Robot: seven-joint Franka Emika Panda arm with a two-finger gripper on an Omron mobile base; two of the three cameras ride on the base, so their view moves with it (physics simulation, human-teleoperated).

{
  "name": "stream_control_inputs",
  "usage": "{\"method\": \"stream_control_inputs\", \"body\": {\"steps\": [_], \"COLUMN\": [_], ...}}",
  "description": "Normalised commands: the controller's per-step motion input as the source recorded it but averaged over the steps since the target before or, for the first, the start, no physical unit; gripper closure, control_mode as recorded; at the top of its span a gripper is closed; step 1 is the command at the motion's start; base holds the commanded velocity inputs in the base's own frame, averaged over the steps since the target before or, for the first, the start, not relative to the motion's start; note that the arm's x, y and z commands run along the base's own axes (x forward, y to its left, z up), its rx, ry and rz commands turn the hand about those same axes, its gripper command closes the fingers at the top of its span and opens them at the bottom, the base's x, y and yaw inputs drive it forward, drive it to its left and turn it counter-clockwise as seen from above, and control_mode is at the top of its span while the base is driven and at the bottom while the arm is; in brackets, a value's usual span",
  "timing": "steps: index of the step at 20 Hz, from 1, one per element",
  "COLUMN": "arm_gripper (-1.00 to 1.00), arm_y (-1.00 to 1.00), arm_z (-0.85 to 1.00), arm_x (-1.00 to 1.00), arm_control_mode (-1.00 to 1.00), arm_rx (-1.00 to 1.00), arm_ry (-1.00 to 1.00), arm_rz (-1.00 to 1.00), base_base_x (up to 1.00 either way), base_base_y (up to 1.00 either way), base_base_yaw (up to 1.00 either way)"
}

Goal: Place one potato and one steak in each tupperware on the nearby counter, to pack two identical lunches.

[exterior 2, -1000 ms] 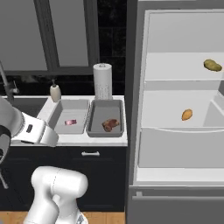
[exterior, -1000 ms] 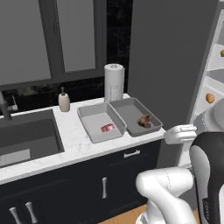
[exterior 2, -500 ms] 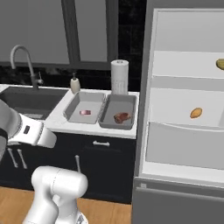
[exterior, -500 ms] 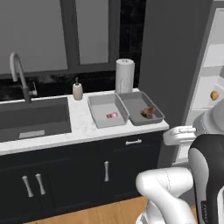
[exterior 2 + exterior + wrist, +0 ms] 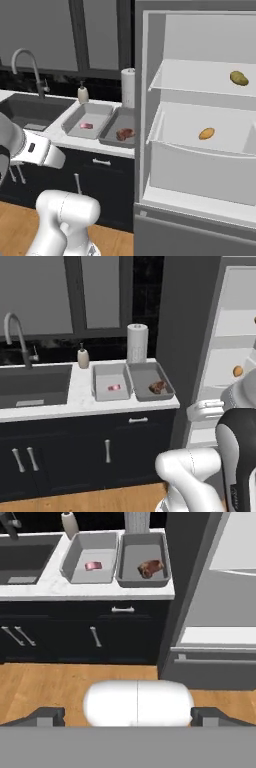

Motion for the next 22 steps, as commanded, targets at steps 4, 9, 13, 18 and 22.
{"method": "stream_control_inputs", "body": {"steps": [4, 9, 13, 18, 22], "arm_gripper": [-1.0, -1.0, -1.0, -1.0, -1.0], "arm_y": [0.0, 0.0, 0.0, 0.0, 0.0], "arm_z": [0.0, 0.0, 0.0, 0.0, 0.0], "arm_x": [0.0, 0.0, 0.0, 0.0, 0.0], "arm_control_mode": [1.0, 1.0, 1.0, 1.0, 1.0], "arm_rx": [0.0, 0.0, 0.0, 0.0, 0.0], "arm_ry": [0.0, 0.0, 0.0, 0.0, 0.0], "arm_rz": [0.0, 0.0, 0.0, 0.0, 0.0], "base_base_x": [-0.11, -0.01, 0.0, 0.03, 0.11], "base_base_y": [-0.78, -0.73, -0.61, -0.5, -0.49], "base_base_yaw": [0.1, 0.05, 0.04, 0.01, 0.0]}}
